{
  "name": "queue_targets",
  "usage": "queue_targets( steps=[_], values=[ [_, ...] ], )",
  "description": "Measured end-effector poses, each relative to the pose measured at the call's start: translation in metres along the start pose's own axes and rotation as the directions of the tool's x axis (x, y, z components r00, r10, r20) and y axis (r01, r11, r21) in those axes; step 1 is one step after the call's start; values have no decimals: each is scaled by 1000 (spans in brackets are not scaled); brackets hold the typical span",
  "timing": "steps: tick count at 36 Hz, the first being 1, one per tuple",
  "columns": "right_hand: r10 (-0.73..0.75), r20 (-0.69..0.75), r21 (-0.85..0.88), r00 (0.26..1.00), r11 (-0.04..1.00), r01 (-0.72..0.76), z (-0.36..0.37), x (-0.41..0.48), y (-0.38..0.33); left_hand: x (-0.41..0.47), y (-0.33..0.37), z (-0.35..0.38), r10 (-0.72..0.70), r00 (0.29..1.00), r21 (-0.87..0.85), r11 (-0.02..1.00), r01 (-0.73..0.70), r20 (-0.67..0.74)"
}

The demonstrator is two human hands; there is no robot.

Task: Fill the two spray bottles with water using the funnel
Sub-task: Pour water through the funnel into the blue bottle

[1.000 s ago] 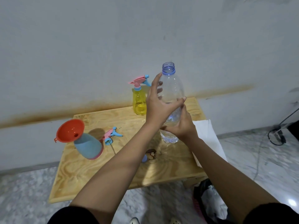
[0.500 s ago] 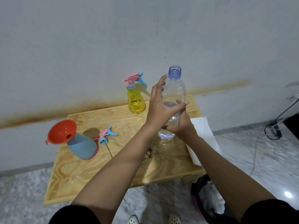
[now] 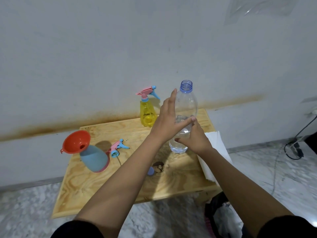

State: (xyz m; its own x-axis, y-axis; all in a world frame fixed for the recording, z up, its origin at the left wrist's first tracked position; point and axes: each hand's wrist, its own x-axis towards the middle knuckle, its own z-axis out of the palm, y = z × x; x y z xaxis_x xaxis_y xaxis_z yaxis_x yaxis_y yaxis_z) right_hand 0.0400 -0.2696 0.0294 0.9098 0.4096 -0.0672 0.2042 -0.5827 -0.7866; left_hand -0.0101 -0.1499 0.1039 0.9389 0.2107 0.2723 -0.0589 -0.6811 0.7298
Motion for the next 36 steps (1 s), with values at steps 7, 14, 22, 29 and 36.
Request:
queue_targets(
  steps=[7, 14, 22, 29, 36],
  values=[
    [-50, -7, -30, 999, 998, 50, -10, -8, -6, -3, 13, -8, -39, 999, 125, 991, 38, 0],
    [-61, -14, -62, 998, 996, 60, -13, -21, -9, -12, 15, -17, -59, 997, 250, 967, 45, 51],
    [-1, -85, -92, 996, 996, -7, 4, -42, -6, -37, -4, -17, -117, 993, 329, 938, 107, 11],
    [39, -73, -58, 997, 997, -43, 35, -58, 4, -92, -56, -26, -331, 942, 389, 862, 324, -51],
    [-44, 115, -74, 992, 996, 53, 98, -70, -22, -171, -118, -52, -502, 813, 364, 728, 581, -294]
  ],
)
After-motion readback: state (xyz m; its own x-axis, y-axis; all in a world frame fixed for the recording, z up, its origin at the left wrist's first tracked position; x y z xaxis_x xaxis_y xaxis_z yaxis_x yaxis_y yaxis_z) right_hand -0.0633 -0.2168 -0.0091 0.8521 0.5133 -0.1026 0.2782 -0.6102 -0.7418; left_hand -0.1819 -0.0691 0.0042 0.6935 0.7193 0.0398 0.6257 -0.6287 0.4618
